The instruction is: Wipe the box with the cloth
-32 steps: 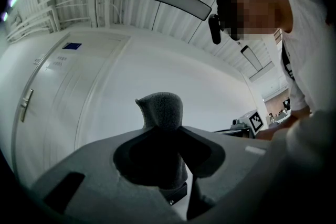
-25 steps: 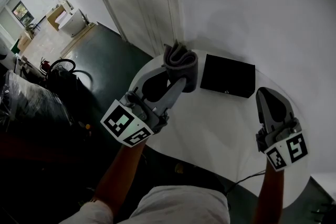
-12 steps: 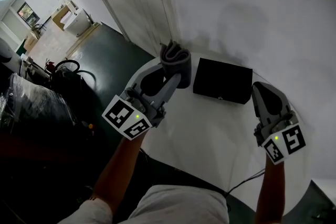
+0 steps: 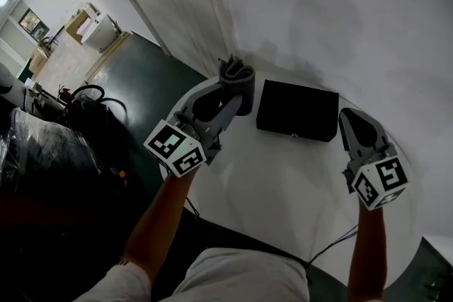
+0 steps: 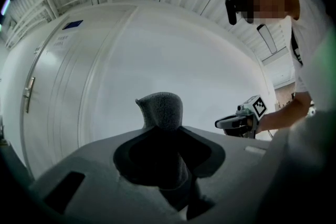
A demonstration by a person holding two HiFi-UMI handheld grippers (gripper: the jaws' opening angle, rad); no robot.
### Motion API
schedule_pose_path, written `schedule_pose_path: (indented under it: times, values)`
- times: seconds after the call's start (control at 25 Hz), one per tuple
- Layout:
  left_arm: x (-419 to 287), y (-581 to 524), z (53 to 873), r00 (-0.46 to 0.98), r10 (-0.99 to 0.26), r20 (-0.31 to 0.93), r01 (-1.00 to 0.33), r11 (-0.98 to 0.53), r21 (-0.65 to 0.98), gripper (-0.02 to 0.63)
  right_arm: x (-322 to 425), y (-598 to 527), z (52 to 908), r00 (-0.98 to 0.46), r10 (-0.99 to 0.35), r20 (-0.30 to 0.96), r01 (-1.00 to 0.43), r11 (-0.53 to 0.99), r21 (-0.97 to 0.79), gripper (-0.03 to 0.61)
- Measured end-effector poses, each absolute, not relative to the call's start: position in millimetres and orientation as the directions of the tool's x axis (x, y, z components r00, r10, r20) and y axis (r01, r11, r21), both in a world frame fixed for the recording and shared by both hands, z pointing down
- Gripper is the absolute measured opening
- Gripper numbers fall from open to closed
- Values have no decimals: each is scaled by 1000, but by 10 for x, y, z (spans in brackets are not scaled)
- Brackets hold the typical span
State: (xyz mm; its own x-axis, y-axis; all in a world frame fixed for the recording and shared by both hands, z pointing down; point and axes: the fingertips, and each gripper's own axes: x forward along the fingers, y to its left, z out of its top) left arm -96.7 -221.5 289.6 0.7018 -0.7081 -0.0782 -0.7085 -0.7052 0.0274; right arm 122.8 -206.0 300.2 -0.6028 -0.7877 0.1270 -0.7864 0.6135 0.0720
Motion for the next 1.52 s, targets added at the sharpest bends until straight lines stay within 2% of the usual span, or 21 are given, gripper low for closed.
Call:
schedule_pose_path:
  times: [0.56, 0.92, 1.16, 1.52]
  values:
    - [-1064, -2729, 3518, 744, -667, 42, -663, -730, 165, 109, 1505, -2412, 3659, -431, -843, 321, -892, 453, -8, 20]
    - [-1095, -3118, 4115, 778, -607, 160, -616, -689, 382, 109, 1616, -2689, 4174, -394, -804, 445, -916, 386, -112, 129]
    - [-1038, -3265, 4519, 816, -518, 258, -573, -660, 485, 109, 1696, -2841, 4524, -369, -758, 538, -929, 317, -191, 143]
    - [-937, -3357, 4862, 847, -411, 337, -532, -629, 567, 110, 1796, -2888, 4812, -396, -713, 579, -914, 250, -318, 147]
